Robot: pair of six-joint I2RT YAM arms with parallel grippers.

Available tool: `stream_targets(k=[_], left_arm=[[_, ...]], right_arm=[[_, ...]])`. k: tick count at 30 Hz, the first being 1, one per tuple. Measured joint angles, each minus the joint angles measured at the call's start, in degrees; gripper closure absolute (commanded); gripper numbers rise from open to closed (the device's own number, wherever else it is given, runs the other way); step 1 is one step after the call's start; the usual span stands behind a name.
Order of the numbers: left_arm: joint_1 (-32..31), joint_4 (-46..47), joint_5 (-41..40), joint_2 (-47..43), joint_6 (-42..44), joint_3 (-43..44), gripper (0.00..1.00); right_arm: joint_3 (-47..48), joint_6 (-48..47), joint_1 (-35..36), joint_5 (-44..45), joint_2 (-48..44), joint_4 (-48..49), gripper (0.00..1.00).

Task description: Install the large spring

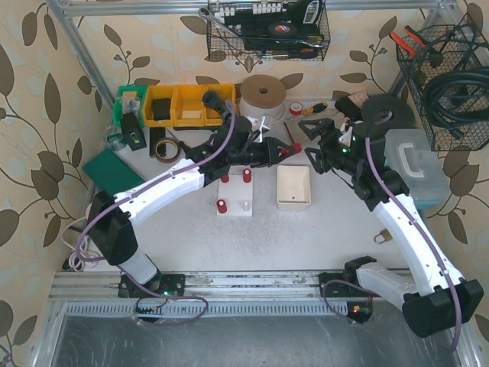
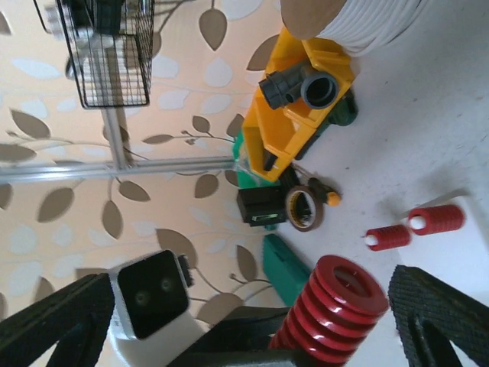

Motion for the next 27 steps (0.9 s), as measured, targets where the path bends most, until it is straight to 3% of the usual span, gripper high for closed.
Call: stream_targets(k=[8,15,21,27], left_arm=[[0.90,-29.46,-2.43,-4.17,11.10,9.16,1.00],[1.57,-54.38,-6.60,-3.72,19.23,21.40,1.00],[1.60,-66.12,-9.22,-3.15,21.97,21.77,1.00],[1.46,-69.68,-10.75,-0.72,22.47,19.87,1.00]], right_arm=[[2.75,-22.29,-0.07,-2.16,0.83,-12.26,0.08],[1.64,-36.59,3.10,1.49,5.55,-15.85,0.11],[-1.66,-42.21,10.01,7.96,7.82,-14.08,0.12],[-8.76,-42.88,13.09,11.30,7.58,-7.30,0.12]])
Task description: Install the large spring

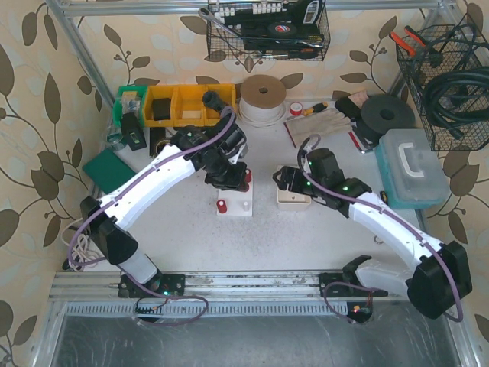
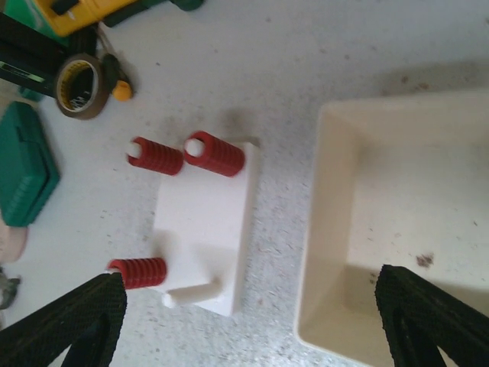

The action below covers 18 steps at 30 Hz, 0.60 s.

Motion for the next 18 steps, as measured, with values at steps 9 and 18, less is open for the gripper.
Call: stream_targets(k=[9,18], left_arm=[[-0.44,0.02,-2.86,2.58,-0.39,-4.31,1.00],[-0.76,0.04,-4.55,7.67,-0.61,-4.28,1.00]], right_arm=[[-12.22,0.39,1.88,6.86,-9.68,6.73,0.12],[-14.08,0.70,1.95,10.14,-11.06,10.51,0.12]])
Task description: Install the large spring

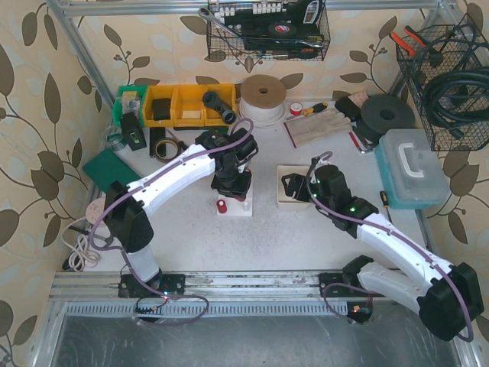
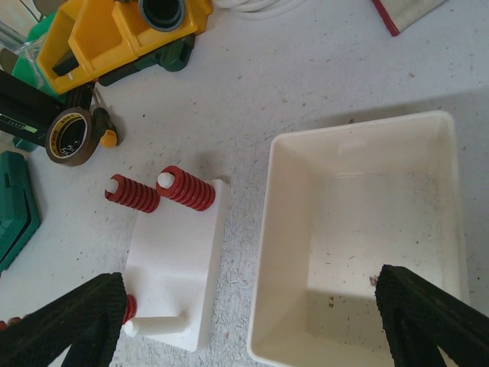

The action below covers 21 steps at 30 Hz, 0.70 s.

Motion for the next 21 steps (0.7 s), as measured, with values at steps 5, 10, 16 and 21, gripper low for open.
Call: stream_targets(k=[5,10,16,21], left_arm=[[-0.39,0.00,-0.04,2.49,0.00,0.00,1.00],[-0.72,-0.15,-0.07,4.24,0.02,0.42,1.00],[-0.72,-0.04,-0.20,5.88,0.07,0.74,1.00],[-0.72,-0.04,-0.22,6.45,0.11,0.81,1.00]], right_arm=[[-0.57,0.44,0.04,0.92,0.50,1.16,0.12],[-0.59,0.68,0.13,1.14,1.92,1.46,0.13],[-0.61,0.94,0.15,1.38,1.95,1.88,0.13],[-0.61,1.09,0.20,1.55,2.10,1.90,0.13]])
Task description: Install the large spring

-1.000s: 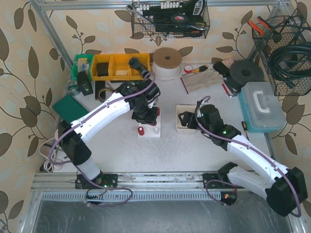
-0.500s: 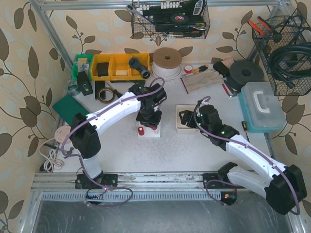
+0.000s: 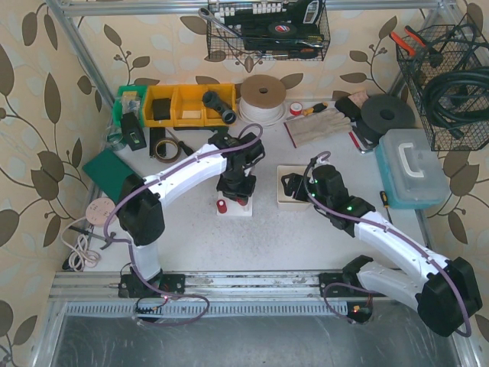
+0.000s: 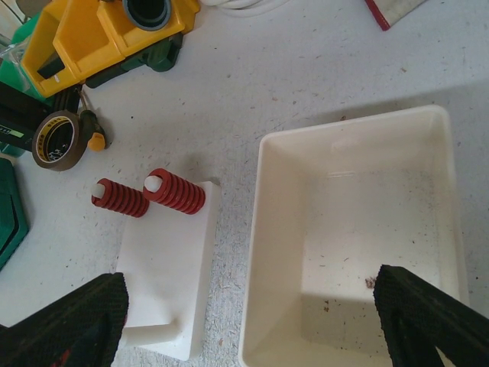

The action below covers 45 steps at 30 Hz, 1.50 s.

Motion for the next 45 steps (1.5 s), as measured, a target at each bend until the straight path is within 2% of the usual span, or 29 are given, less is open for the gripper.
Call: stream_targets(k=[45], left_arm=[[-0.37,-1.86,0.72,11.06,2.36,6.73,1.00]], right_arm=[[-0.24,0.02,0.00,0.24,0.00,0.44,0.14]])
